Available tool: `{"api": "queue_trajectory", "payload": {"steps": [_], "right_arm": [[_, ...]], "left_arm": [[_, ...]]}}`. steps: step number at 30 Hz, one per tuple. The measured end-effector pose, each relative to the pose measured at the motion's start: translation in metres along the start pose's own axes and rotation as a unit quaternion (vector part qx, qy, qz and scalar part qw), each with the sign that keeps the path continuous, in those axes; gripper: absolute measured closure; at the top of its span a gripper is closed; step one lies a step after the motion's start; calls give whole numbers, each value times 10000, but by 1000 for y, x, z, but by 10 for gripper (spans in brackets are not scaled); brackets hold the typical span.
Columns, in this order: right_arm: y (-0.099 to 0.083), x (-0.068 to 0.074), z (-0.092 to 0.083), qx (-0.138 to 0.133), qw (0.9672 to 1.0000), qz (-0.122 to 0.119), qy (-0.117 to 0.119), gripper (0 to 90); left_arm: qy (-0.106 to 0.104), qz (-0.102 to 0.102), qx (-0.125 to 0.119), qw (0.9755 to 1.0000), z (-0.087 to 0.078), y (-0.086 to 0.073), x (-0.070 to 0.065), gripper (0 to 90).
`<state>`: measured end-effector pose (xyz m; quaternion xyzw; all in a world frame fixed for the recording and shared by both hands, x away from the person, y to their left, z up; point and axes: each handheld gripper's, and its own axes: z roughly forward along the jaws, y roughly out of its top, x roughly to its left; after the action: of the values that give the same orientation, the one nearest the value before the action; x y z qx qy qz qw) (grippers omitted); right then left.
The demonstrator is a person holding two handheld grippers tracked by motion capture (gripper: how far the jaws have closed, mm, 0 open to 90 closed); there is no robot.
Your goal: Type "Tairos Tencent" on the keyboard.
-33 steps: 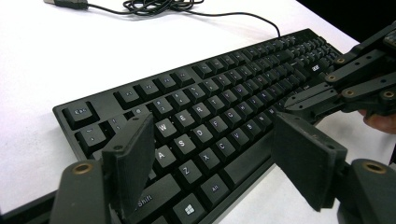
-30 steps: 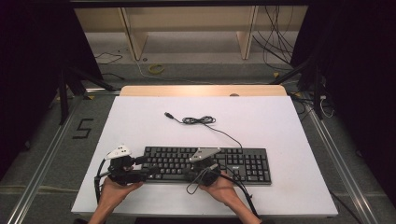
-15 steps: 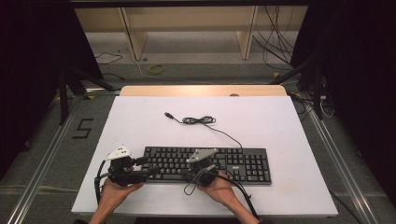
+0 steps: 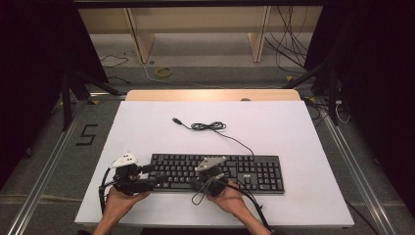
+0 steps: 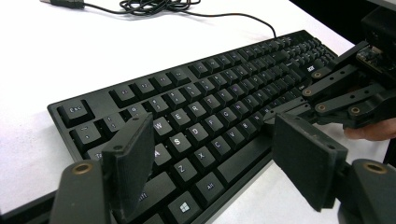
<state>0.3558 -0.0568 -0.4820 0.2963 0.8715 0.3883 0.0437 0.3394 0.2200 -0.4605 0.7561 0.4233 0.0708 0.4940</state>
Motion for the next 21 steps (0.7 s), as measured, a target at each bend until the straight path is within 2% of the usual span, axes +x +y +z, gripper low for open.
{"api": "queue_trajectory", "payload": {"steps": [4,9,15,21], "right_arm": [[1,-2,-4,-144,9997,137,131,870],[3,-5,-10,-348,9990,234,170,813],[6,-9,-15,-480,9979,324,275,681],[9,-14,-19,-591,9971,394,280,537]], "left_arm": [[8,-5,-2,10000,0,0,1,298],[16,-4,-2,10000,0,0,1,297],[60,8,33,10000,0,0,1,297],[90,-22,71,9999,1,0,2,297]]}}
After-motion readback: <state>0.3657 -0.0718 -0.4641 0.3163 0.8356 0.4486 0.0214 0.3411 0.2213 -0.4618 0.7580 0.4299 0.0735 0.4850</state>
